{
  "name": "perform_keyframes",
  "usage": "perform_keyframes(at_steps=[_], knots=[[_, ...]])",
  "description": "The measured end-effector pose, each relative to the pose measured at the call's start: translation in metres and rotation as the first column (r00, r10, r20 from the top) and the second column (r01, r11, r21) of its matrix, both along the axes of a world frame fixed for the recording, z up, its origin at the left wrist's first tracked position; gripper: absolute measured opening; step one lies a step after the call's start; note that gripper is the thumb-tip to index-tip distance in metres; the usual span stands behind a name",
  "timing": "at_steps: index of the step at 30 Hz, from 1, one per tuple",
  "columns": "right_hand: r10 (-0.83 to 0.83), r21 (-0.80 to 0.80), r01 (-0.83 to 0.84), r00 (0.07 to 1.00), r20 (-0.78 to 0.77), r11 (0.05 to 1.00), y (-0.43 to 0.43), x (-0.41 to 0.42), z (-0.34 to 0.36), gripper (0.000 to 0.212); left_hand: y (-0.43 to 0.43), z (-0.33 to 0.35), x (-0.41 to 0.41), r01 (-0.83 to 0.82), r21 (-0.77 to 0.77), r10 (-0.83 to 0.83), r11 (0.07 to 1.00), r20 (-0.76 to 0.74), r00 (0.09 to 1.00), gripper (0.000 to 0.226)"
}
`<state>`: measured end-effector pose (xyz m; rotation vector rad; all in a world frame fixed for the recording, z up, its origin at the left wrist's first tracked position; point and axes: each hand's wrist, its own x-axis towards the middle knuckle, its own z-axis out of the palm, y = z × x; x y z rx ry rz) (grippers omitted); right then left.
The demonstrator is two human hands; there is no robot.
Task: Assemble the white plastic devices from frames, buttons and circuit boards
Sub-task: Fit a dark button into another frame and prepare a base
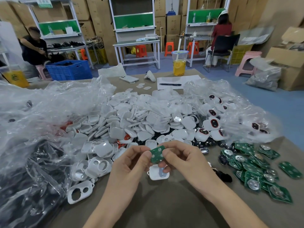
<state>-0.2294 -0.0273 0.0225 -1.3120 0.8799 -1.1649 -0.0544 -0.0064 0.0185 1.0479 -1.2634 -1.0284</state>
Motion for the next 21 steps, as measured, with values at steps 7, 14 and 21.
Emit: perform_keyframes(at_steps=[7, 14, 21], knots=[[0.070, -0.029, -0.071, 0.997, -0.022, 0.997, 0.0014, 0.0017, 0.0017, 0.011, -0.0027, -0.0013, -0.0015, 0.001, 0.032, 0.002, 0.999, -0.082, 0.997, 0.021], [0.047, -0.059, -0.055, 0.992, -0.120, 0.997, 0.0016, -0.0003, 0.0019, 0.014, -0.0023, -0.0058, -0.0018, 0.013, -0.020, -0.012, 1.000, 0.088, 0.996, 0.009], [0.078, -0.048, -0.083, 0.993, -0.094, 0.995, 0.0036, 0.0027, 0.0011, 0.019, -0.0028, -0.0056, -0.0005, 0.050, -0.110, -0.029, 0.993, 0.185, 0.982, 0.019]])
